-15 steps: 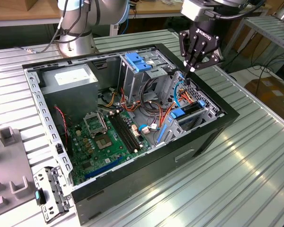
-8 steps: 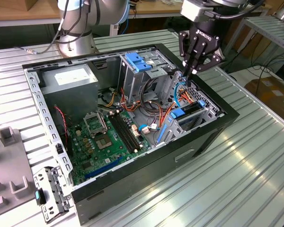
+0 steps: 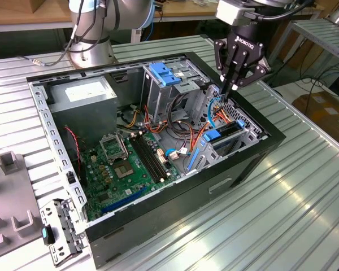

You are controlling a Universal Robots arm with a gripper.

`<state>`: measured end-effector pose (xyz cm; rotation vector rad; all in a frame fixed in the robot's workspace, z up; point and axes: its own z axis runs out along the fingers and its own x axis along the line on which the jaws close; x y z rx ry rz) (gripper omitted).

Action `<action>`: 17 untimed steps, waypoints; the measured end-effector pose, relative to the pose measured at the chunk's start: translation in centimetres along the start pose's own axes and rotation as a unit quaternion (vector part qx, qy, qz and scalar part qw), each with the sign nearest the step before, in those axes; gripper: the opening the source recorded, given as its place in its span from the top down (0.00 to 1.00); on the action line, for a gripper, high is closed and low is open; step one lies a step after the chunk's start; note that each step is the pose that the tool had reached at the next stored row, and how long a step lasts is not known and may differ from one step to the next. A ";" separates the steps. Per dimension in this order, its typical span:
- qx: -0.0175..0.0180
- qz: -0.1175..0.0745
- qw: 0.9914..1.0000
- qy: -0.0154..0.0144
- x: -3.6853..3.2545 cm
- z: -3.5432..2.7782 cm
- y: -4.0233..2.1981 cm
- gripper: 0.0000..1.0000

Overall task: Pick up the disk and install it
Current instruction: 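Insert the second disk wire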

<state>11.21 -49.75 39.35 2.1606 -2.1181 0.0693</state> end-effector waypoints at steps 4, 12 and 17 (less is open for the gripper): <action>-0.001 0.000 1.000 0.004 -0.38 -0.03 -0.08 0.76; -0.001 0.000 1.000 0.006 -1.01 -0.02 -0.23 0.76; -0.002 0.000 1.000 0.013 -1.17 0.24 -0.30 0.76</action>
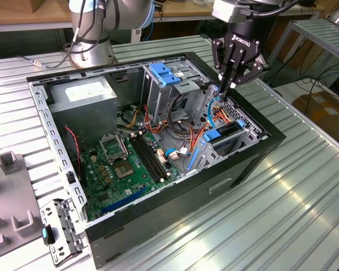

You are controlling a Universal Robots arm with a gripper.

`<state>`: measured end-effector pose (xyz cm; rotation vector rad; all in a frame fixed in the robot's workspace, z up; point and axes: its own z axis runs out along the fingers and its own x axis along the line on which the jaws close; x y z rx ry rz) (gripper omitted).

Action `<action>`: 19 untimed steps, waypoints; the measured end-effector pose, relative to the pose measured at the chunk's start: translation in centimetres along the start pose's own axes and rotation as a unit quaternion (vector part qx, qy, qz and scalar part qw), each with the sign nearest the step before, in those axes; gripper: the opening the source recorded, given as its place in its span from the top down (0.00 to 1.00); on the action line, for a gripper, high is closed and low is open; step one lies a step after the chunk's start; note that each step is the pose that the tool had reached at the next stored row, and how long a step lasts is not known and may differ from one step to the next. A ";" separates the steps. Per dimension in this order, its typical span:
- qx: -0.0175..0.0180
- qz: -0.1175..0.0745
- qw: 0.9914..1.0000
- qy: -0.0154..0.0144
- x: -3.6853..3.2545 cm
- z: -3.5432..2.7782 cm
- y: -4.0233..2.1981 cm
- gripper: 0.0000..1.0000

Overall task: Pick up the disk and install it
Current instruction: 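Insert the second disk wire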

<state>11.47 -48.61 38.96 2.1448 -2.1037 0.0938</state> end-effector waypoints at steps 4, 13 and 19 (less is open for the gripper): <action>0.000 0.001 1.000 0.010 -0.18 0.47 -0.06 0.76; -0.001 0.001 1.000 0.022 -0.32 1.00 -0.13 0.89; -0.001 0.002 0.999 0.035 -0.34 1.12 -0.14 0.76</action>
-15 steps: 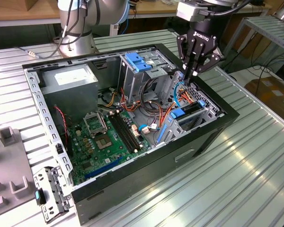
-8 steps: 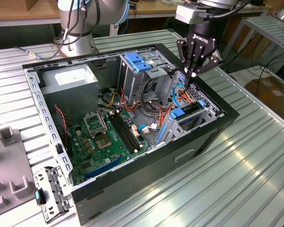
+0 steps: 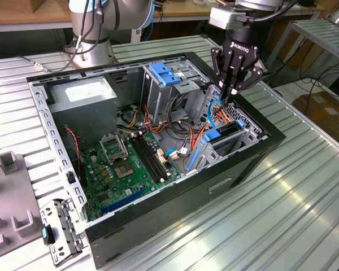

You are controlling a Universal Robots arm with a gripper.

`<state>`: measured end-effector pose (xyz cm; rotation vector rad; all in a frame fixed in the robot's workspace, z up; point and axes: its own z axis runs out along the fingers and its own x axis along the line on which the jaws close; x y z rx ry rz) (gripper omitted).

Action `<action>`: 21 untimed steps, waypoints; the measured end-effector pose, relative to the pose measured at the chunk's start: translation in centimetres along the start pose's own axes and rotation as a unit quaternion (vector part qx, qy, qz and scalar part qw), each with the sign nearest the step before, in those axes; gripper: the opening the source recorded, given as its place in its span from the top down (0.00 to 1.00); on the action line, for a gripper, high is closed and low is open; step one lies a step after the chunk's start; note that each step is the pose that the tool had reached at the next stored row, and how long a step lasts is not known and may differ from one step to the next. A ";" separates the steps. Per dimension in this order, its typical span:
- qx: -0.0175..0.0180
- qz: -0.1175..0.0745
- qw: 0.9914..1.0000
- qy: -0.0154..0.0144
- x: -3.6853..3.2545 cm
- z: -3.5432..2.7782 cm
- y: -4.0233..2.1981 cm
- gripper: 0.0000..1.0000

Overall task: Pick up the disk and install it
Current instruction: 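Insert the second disk wire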

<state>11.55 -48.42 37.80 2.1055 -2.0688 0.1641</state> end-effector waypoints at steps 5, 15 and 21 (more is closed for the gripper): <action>0.000 0.001 1.000 0.014 -0.07 0.28 -0.05 0.76; 0.000 -0.002 1.000 0.021 0.10 0.62 -0.11 0.84; 0.006 -0.016 1.000 0.001 0.23 0.81 0.13 0.84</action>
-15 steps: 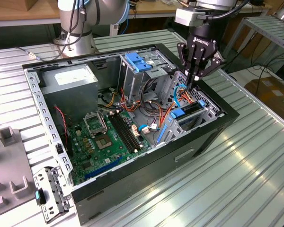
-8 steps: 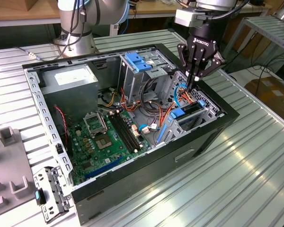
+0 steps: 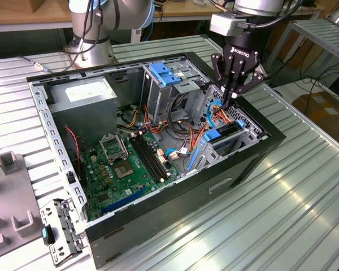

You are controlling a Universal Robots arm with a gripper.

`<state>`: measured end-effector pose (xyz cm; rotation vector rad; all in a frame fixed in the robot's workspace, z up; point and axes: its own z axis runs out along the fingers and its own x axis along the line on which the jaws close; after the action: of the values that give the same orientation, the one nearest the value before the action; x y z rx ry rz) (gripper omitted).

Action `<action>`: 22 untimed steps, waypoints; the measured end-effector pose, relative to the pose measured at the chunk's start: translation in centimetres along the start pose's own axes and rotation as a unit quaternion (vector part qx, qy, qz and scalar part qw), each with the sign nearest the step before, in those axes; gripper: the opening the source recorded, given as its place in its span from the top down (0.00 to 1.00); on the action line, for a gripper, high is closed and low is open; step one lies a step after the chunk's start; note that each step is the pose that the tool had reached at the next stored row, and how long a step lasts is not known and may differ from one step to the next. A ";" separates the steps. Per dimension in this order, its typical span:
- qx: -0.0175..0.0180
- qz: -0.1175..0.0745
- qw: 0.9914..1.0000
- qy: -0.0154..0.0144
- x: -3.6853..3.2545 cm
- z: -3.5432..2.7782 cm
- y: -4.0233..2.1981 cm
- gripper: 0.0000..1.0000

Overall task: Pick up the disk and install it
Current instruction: 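Insert the second disk wire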

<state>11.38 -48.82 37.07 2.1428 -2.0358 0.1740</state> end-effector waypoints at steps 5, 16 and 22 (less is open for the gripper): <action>0.001 -0.001 1.000 -0.001 0.00 0.19 0.78 0.84; 0.020 0.002 0.999 -0.029 2.77 1.33 1.71 0.84; 0.039 0.005 0.999 -0.037 2.99 1.55 2.62 0.84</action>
<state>8.87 -52.18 36.31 2.2174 -2.1145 0.1818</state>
